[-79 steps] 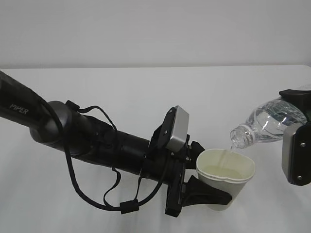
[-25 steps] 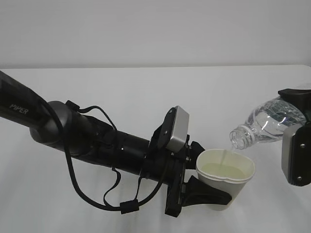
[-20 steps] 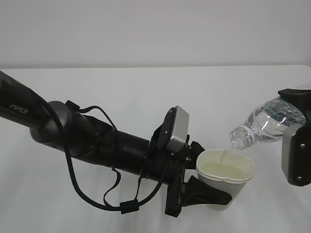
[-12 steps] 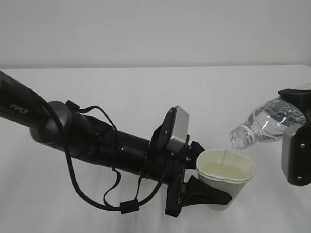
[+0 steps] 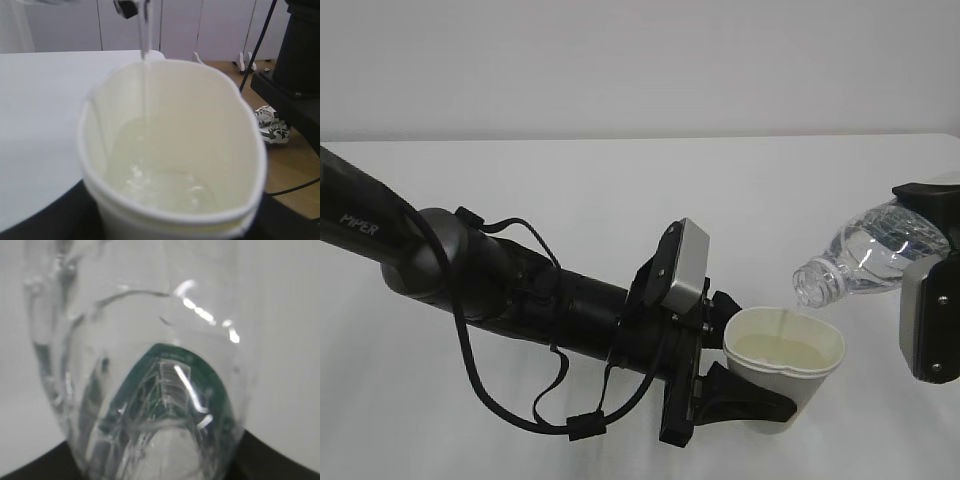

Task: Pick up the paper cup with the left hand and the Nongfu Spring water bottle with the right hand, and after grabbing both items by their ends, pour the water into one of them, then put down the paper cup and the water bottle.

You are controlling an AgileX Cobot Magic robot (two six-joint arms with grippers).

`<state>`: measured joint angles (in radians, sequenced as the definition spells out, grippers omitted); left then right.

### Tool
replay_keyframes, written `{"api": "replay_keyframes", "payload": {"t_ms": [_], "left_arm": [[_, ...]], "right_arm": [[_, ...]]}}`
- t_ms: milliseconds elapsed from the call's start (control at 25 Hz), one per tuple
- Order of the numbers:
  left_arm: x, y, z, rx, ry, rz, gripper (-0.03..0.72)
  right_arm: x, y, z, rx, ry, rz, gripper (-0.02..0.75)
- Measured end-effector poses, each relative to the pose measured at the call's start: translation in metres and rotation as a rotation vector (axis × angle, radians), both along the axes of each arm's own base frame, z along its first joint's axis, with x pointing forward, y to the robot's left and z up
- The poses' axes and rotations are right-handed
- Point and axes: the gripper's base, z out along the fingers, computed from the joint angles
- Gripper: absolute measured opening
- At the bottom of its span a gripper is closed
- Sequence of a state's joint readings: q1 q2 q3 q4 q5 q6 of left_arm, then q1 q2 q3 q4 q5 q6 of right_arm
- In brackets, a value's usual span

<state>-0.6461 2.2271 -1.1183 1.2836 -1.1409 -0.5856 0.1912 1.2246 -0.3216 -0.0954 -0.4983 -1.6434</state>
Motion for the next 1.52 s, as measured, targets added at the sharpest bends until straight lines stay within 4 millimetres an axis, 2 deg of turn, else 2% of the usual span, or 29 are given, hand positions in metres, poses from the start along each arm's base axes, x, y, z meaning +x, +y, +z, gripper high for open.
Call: {"api": "replay_keyframes", "payload": {"t_ms": [1520], "left_arm": [[0.0001,0.0000,-0.0001,0.001,0.000,0.001,0.424]], "right_arm": [[0.0002,-0.0009,-0.0001,0.031,0.009,-0.021,0.340]]}}
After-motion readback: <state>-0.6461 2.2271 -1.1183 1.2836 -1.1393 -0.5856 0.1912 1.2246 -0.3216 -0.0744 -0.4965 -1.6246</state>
